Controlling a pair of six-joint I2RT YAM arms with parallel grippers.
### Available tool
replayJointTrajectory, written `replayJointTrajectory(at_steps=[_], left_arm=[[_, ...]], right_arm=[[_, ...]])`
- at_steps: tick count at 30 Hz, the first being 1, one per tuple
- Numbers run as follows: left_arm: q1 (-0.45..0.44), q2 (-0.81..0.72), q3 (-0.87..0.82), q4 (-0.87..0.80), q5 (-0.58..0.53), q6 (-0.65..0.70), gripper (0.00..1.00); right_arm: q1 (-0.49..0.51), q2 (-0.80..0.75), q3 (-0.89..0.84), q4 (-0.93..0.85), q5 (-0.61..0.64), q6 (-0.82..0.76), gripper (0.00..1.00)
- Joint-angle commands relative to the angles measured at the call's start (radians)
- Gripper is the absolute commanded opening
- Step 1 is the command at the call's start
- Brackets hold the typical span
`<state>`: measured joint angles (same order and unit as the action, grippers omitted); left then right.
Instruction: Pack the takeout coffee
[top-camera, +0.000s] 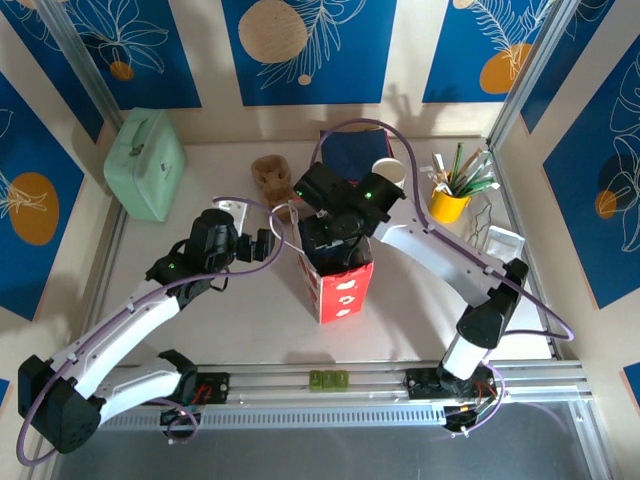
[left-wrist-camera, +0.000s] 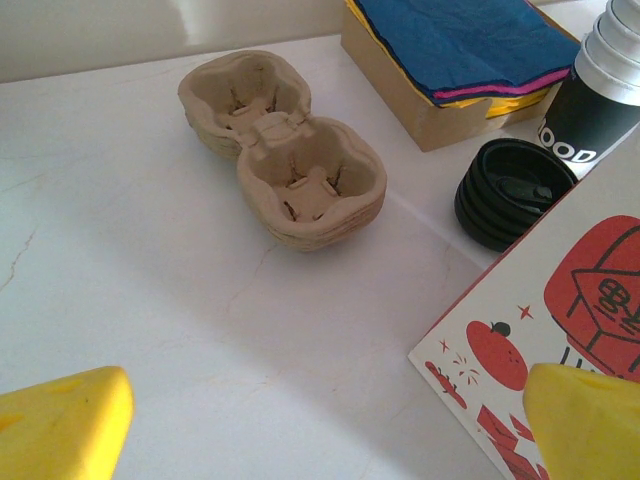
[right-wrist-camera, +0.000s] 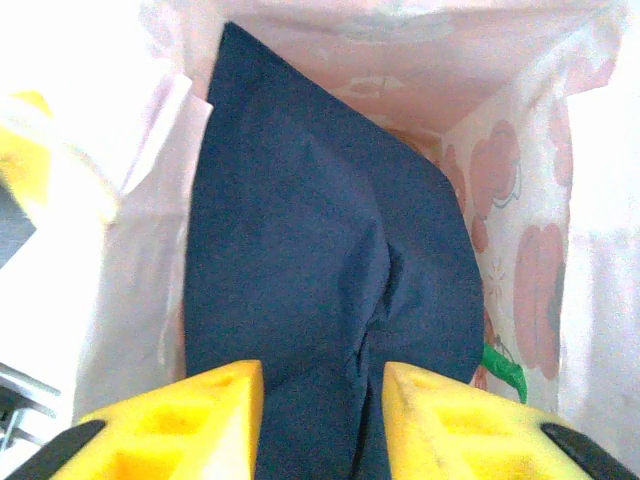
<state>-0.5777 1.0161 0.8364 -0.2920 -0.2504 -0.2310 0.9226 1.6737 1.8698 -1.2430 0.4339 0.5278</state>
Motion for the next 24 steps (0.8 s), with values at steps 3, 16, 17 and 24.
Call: replayJointTrajectory(at_steps=[3,16,17,24], left_arm=[[0.015,-0.021,-0.005,0.008,-0.001,-0.009,0.99],[0.015,-0.032,-0.013,0.003,0.007,-0.017,0.99],[0.016,-0.033,-0.014,0.001,0.005,-0.017,0.99],[0.016,-0.04,-0.02,0.002,0.006,-0.024,0.99]], right_arm=[[-0.003,-0.044,0.025,-0.007,-0.045,-0.004,0.31],[-0.022,-0.07,-0.164,0.039,-0.109,0.058,0.25],[-0.022,-0.071,-0.173,0.043,-0.118,0.06,0.24],[-0.026,-0.059,-0.187,0.058,-0.153,0.067,0.24]])
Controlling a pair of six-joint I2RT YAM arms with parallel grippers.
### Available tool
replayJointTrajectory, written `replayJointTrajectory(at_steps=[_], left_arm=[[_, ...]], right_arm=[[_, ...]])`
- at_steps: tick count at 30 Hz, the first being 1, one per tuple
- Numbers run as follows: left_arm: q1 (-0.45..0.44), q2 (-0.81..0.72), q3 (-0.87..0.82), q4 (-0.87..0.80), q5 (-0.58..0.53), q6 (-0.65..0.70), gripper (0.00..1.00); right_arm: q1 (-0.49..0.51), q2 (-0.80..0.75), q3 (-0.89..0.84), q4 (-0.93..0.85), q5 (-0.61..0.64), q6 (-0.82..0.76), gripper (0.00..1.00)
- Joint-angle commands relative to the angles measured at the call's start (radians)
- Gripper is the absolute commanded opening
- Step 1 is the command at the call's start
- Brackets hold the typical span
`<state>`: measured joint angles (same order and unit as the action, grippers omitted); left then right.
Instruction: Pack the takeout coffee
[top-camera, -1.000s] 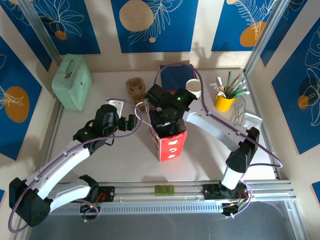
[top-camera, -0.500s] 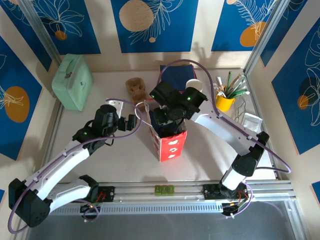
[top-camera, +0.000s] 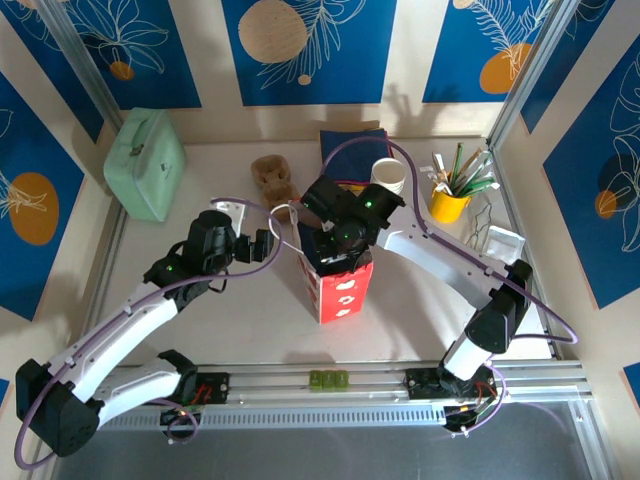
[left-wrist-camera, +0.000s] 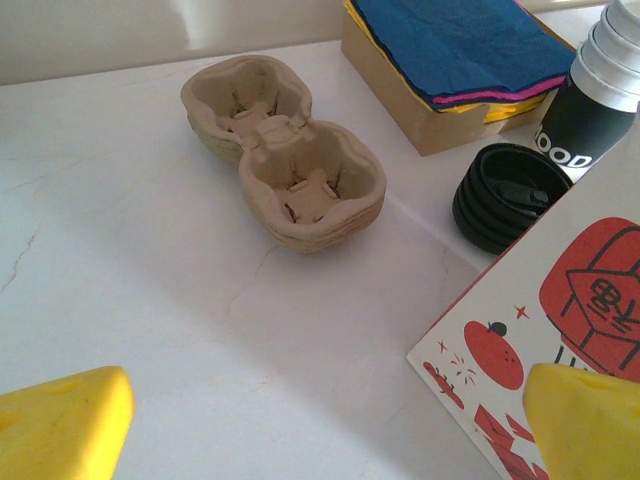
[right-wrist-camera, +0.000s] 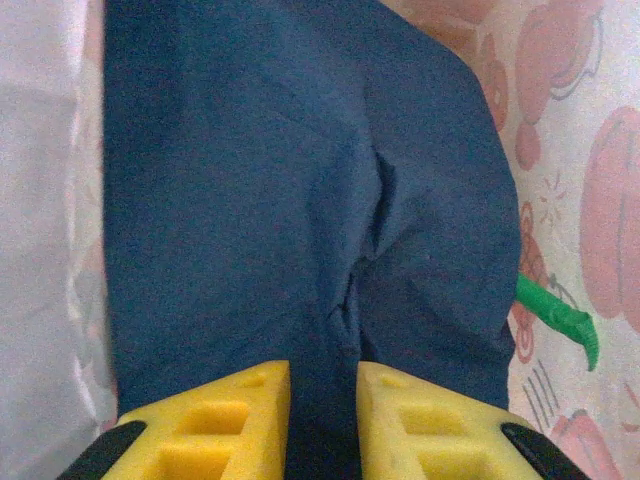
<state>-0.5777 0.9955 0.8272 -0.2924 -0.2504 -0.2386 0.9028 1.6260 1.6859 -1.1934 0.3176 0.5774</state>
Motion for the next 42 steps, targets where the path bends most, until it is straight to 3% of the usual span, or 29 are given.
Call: replayJointTrajectory(at_steps=[1,7,16,24,32,42], left_arm=[[0.017,-0.019,-0.011,0.002,0.008,-0.018,0.99],[0.017,-0.029,-0.015,-0.004,0.001,-0.018,0.99],[0.016,-0.034,-0.01,-0.009,-0.004,-0.012,0.99],[0.016,-0.033,0.001,-0.012,-0.009,-0.004,0.99],[0.016,-0.026,0.016,-0.021,-0.011,0.001,1.0],[0.017,-0.022,0.025,-0.04,-0.025,0.008,0.99]], right_arm=[[-0.008,-0.008,-0.005,0.013,-0.039,0.017,0.24],[-0.014,0.035,-0.001,0.005,-0.05,0.022,0.22],[-0.019,0.036,0.161,-0.043,-0.034,-0.021,0.24],[-0.037,0.028,0.299,-0.003,0.092,-0.131,0.31],[-0.15,0.13,0.484,0.046,0.169,-0.254,0.41],[-0.306,0.348,0.734,0.093,0.179,-0.348,0.52]])
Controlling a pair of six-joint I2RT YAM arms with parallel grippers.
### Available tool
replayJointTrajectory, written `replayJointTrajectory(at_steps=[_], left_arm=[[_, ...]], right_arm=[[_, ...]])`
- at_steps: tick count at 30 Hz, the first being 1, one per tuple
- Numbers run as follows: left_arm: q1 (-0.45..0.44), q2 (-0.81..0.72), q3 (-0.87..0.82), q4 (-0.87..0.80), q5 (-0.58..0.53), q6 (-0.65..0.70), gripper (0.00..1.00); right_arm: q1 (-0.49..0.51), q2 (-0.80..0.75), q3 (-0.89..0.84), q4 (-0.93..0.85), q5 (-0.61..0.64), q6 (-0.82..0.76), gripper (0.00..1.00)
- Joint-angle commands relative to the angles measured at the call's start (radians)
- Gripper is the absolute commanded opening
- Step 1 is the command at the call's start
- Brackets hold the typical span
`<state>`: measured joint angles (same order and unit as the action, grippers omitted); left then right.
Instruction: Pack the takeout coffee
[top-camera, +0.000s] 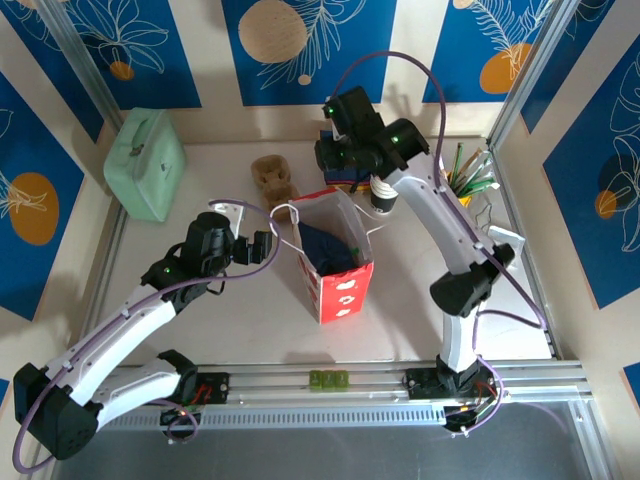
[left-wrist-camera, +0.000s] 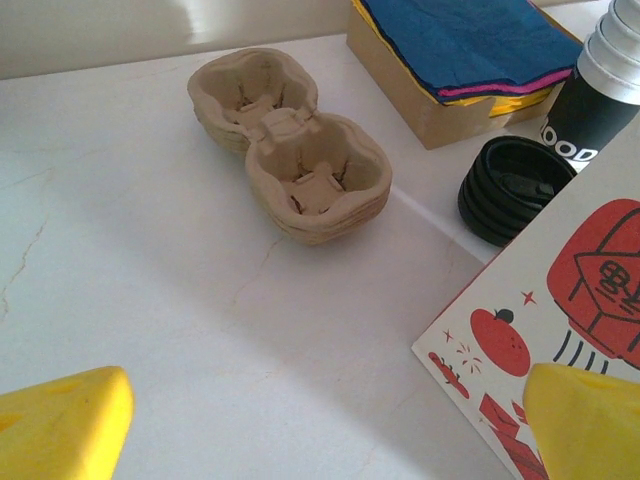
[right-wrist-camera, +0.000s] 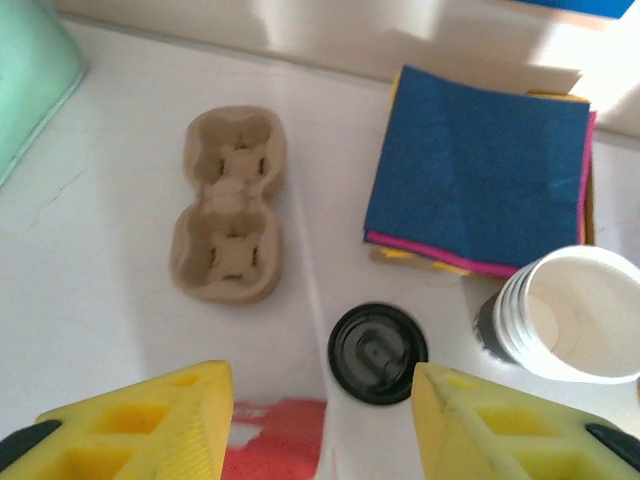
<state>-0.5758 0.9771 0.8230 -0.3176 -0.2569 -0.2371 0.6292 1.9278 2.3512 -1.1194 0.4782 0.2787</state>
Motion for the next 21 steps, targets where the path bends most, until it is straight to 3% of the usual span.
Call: replayJointTrajectory(at_steps=[1,6,17,21], left_arm=[[0.014,-0.002,0.03,-0.015,-0.02,0.007,0.99],[0.015,0.006,0.041,-0.026,-0.024,0.013,0.99],[0.015,0.012,0.034,-0.032,-0.019,0.0,0.99],[0.015,0.008,0.031,-0.041,-0.024,-0.004,0.99]], right_arm=[[-0.049,0.078,0.106,0.015,0.011,-0.056,0.53],[-0.113,0.204,0.251,0.015,-0.008,-0.068,0.55],[-0.216,0.373,0.29,0.139,-0.092,-0.057,0.58],[-0.232,0.466,0.388,0.116,-0.142,-0.06,0.6]])
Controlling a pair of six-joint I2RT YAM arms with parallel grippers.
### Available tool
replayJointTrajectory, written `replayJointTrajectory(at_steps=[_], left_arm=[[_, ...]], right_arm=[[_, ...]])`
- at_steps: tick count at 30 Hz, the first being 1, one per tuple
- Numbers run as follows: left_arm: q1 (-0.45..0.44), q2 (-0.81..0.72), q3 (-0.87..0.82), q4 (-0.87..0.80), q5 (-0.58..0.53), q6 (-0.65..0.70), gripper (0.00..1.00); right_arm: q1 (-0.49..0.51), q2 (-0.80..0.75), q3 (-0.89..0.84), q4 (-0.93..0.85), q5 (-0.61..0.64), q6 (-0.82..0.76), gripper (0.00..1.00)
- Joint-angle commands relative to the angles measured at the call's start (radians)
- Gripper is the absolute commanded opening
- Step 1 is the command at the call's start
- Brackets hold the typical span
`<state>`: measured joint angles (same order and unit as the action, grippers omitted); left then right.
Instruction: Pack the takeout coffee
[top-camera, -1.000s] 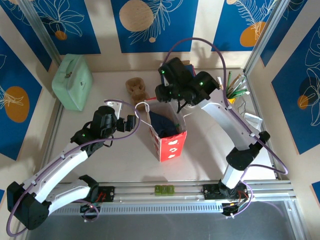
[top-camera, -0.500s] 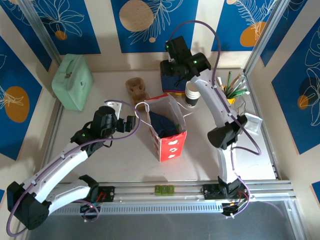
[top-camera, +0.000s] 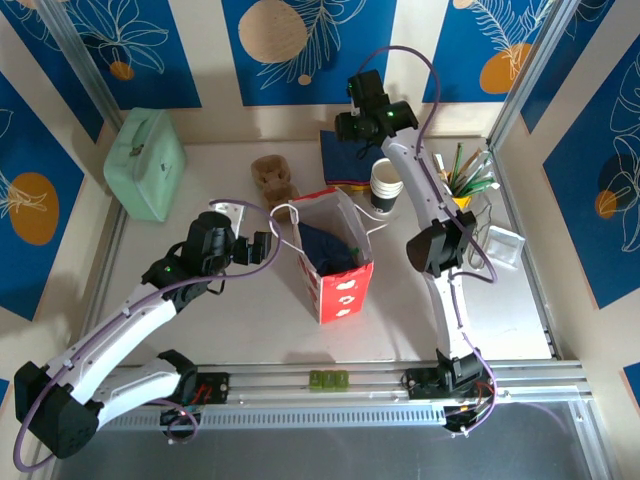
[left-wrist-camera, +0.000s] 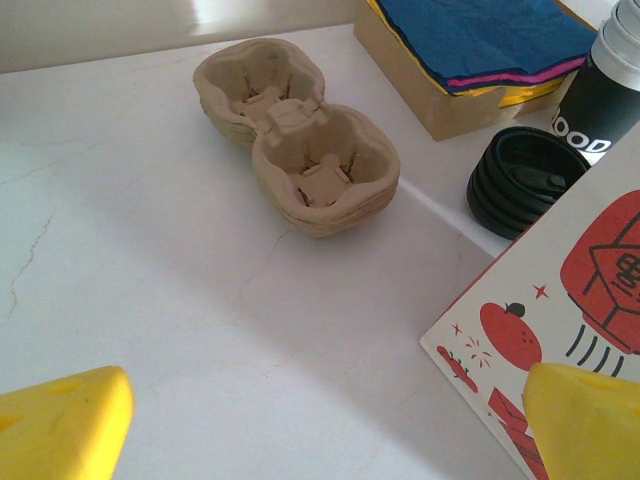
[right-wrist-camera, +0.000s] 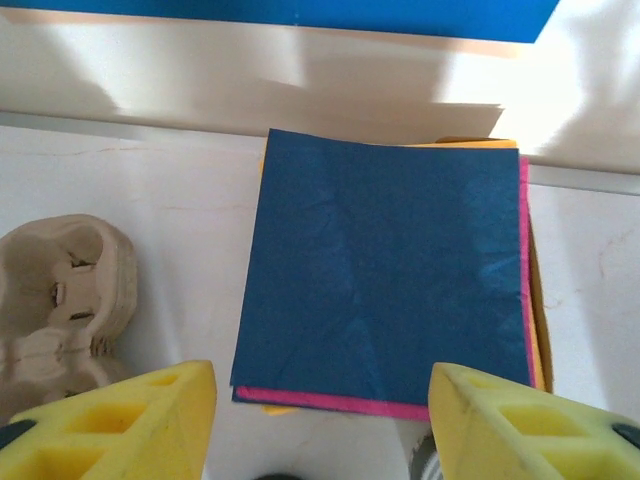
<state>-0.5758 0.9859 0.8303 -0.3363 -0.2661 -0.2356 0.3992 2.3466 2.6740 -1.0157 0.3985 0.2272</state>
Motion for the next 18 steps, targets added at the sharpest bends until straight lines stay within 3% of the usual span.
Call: replayJointTrajectory(at_steps=[1,9,18], left_arm=[[0.015,-0.003,0.023,-0.024,-0.016,-0.005,1.0],[0.015,-0.019,0.013,-0.032,-0.023,-0.005,0.99],[0.016,-0.018,0.013,-0.032,-0.032,-0.004,1.0]], right_arm=[[-0.005,0.065,0.079,0.016,-0.059,-0.008,0.6],[-0.022,0.137,0.075,0.087,-0.101,0.011,0.64],[-0.022,0.223,0.098,0.135,-0.056,0.004,0.68]])
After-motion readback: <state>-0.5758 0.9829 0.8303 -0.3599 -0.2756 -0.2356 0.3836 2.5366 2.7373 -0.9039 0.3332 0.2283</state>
